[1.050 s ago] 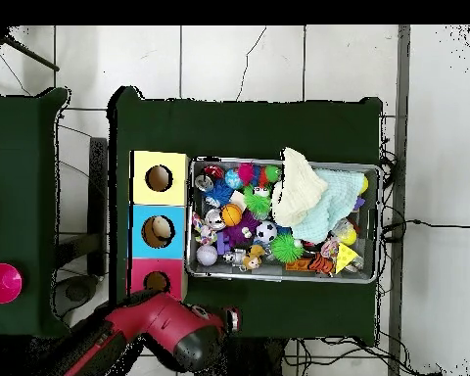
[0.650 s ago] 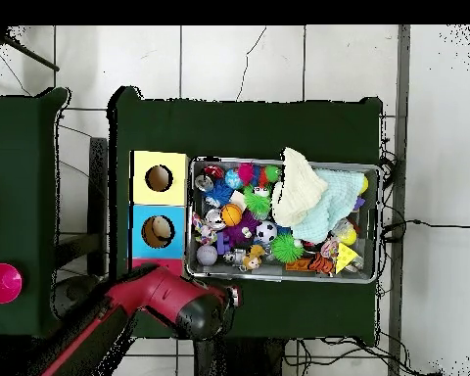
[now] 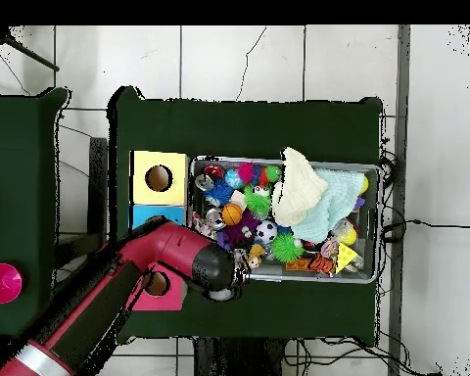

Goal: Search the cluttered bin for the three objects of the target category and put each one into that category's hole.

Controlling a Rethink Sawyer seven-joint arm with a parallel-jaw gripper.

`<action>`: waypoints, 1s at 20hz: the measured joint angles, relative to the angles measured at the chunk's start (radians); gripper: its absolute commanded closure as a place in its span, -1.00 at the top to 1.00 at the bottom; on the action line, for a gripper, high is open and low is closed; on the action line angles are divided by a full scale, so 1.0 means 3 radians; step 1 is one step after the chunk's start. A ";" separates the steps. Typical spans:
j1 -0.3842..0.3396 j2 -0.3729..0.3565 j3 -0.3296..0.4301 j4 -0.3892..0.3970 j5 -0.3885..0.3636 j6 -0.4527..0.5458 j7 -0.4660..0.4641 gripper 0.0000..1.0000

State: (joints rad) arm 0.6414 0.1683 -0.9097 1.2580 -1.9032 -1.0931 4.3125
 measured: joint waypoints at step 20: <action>-0.0461 0.0281 -0.1367 -0.0896 0.0509 -0.1268 0.0093 1.00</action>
State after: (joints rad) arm 0.5033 0.2525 -1.3197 0.9892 -1.7506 -1.4734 4.3404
